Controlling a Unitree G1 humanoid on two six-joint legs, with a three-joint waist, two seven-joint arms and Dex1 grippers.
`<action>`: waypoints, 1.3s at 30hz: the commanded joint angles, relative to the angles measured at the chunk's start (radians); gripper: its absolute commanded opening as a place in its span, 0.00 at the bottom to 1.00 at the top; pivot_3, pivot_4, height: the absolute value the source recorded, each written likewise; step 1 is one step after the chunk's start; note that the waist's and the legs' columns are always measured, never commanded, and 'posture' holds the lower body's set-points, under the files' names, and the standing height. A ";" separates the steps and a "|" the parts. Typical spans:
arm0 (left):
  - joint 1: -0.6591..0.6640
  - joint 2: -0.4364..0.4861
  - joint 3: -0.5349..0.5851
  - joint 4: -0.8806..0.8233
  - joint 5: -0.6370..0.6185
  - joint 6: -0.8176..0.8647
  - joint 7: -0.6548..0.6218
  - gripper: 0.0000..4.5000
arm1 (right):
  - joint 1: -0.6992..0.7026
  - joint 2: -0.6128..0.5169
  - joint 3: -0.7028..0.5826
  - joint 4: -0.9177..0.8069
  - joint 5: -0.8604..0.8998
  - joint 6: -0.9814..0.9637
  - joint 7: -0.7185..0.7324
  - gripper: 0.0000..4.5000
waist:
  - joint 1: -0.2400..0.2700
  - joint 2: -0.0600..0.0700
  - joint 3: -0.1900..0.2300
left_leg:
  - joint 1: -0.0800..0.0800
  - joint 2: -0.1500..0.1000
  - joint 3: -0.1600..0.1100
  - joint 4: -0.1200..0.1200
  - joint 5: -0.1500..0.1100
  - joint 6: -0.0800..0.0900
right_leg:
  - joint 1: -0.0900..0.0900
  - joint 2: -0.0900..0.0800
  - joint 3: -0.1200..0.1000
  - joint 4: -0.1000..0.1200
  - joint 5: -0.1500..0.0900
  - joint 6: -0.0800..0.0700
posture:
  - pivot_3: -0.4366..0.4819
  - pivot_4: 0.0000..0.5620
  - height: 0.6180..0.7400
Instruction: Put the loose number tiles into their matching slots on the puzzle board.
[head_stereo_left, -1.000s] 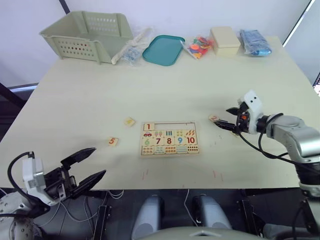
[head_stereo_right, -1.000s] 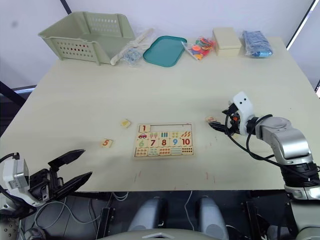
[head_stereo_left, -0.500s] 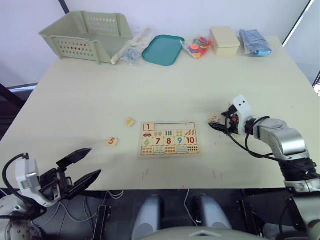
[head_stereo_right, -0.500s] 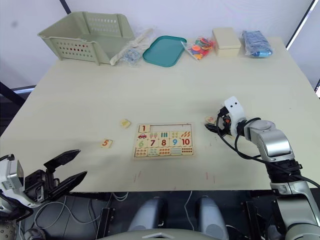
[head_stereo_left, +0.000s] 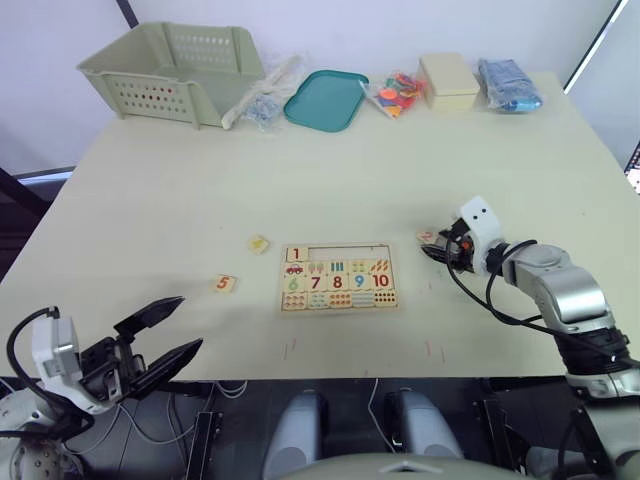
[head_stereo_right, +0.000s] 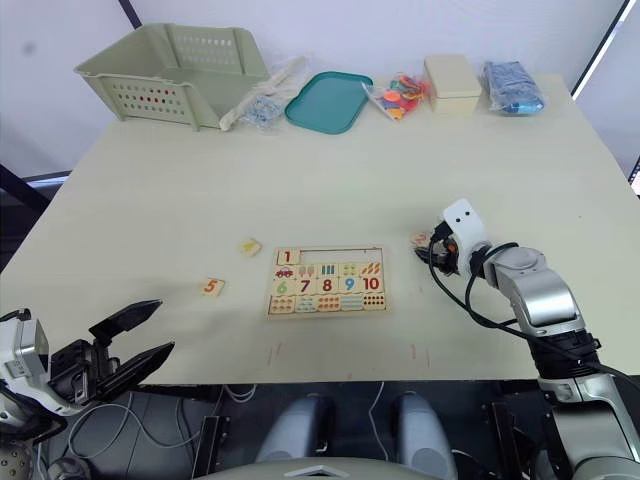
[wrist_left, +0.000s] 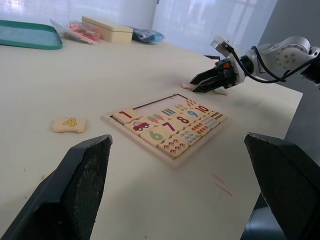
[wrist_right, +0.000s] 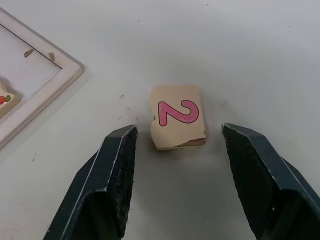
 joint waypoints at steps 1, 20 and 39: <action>0.006 0.002 0.025 -0.001 -0.014 -0.008 -0.015 1.00 | -0.028 0.004 -0.005 -0.021 0.005 0.056 -0.009 0.62 | 0.000 0.000 0.000 | 0.000 0.000 0.000 0.000 0.000 0.000 | 0.000 0.000 0.000 0.000 0.000 0.000 | 0.48 0.27 1.00; 0.019 -0.002 0.020 0.028 0.003 -0.031 -0.034 1.00 | -0.070 0.025 0.042 0.007 -0.027 0.119 -0.011 0.62 | -0.003 -0.002 -0.002 | 0.000 0.000 0.000 0.000 0.000 0.000 | 0.000 0.000 0.000 0.000 0.000 0.000 | 0.48 0.27 1.00; 0.043 -0.015 0.008 -0.103 -0.016 0.023 0.055 1.00 | -0.041 -0.044 0.070 -0.128 -0.059 0.052 0.040 0.20 | -0.001 -0.002 -0.002 | 0.000 0.000 0.000 0.000 0.000 0.000 | 0.000 0.000 0.000 0.000 0.000 0.000 | 0.48 0.27 1.00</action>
